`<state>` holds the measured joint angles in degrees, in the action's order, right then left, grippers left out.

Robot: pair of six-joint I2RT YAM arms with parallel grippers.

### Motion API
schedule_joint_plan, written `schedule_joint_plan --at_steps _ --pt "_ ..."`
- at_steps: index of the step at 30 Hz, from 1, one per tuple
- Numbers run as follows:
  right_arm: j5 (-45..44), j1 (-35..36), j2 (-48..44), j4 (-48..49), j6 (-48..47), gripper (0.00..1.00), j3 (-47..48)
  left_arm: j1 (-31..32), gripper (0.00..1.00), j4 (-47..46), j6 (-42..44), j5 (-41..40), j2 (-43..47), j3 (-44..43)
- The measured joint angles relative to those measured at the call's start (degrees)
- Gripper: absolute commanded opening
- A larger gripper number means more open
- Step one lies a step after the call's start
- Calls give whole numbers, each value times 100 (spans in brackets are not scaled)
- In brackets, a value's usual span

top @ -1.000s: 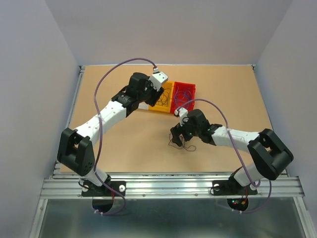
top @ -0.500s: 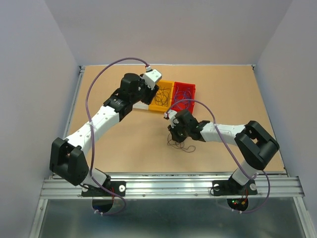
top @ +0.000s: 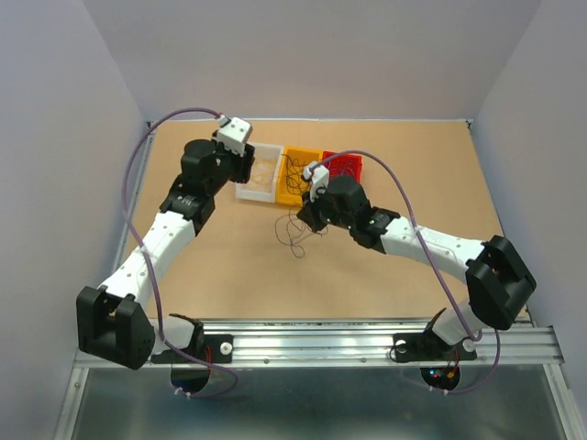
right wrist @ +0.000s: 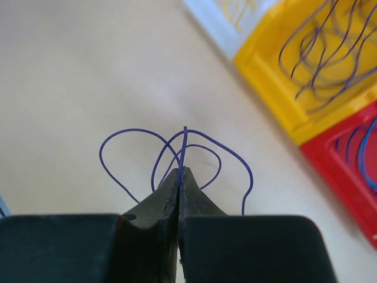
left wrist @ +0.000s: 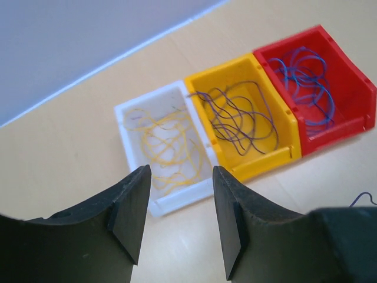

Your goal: Untangle the cables

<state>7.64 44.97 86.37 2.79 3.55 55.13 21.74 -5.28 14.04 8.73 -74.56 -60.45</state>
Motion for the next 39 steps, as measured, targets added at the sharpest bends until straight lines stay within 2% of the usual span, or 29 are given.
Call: schedule_joint_plan --at_steps 5,10,19,25,31,36,39 --pt "-352 0 369 529 328 1 1003 -708 58 -675 -444 -20 680 262" --pt "-931 0 922 796 442 1 2011 -1012 58 -1172 -776 -11 1036 527" --pt "-2367 -131 1808 820 378 0 3110 -1058 57 -1493 -1016 179 1012 765" --pt "-2983 -487 2380 817 501 1 3392 -1058 58 -1563 -1005 221 951 776" --pt "-3805 -671 3335 776 457 1 3853 -1060 58 -1637 -1001 326 927 833" --pt "-3827 -656 4537 365 450 0 4929 -1060 58 -1641 -992 417 820 833" --pt "-3626 -654 4881 116 584 1 5021 -1060 57 -1639 -984 444 791 833"
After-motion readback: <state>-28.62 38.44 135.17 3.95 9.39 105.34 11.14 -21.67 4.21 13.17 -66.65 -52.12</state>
